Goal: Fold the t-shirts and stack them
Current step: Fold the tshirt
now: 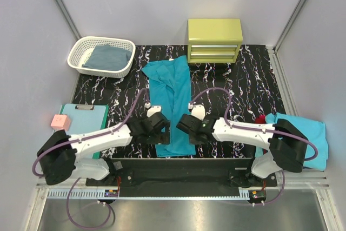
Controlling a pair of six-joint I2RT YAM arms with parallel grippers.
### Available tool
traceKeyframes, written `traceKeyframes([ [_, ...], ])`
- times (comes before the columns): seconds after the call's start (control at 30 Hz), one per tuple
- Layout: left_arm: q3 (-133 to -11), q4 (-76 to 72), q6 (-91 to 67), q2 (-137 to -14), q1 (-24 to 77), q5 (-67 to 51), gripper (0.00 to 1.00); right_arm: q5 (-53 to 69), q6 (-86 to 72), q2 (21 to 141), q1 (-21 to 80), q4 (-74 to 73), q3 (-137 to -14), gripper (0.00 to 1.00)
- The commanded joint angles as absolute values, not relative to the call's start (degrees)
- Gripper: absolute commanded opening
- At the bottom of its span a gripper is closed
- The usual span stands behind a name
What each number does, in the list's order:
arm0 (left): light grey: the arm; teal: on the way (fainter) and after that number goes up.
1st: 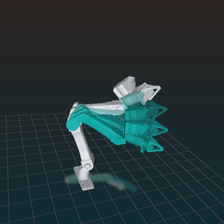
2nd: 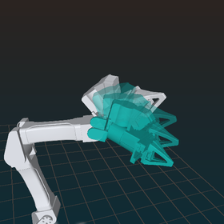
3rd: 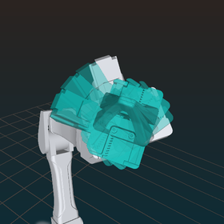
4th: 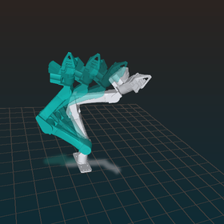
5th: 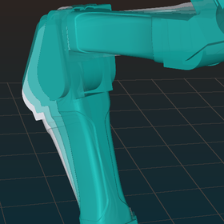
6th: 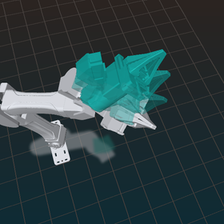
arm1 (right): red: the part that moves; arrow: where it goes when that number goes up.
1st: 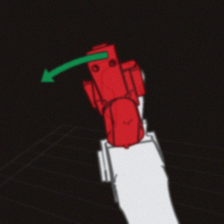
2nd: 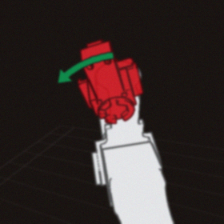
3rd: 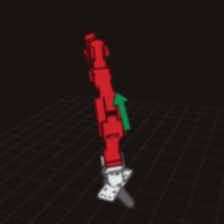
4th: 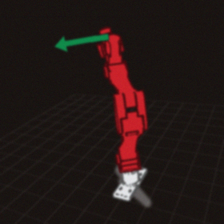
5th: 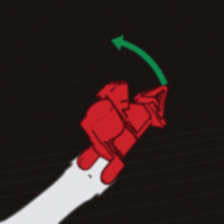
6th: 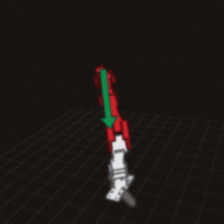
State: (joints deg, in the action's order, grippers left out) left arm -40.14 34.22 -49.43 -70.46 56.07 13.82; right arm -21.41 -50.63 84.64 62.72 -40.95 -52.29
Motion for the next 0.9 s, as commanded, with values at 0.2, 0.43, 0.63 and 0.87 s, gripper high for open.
traceKeyframes([
  [0.2,-46.3,32.0,-48.3,-79.6,52.2,16.9,0.96,-24.1,-37.4,96.2,55.0,-38.2,-71.4,0.44],
  [0.43,-44.7,30.7,-48.2,-79.8,52.2,15.2,0.95,-21.8,-33.8,100.8,47.5,-38.2,-82.6,0.43],
  [0.63,-40.8,30.0,-48.3,-75.0,53.1,13.6,0.86,-14.3,-31.8,108.2,41.0,-37.9,-93.7,0.42],
  [0.87,-38.2,34.4,-49.6,-67.6,53.3,19.6,0.74,-14.9,-25.6,120.3,39.9,-43.4,-107.6,0.41],
])
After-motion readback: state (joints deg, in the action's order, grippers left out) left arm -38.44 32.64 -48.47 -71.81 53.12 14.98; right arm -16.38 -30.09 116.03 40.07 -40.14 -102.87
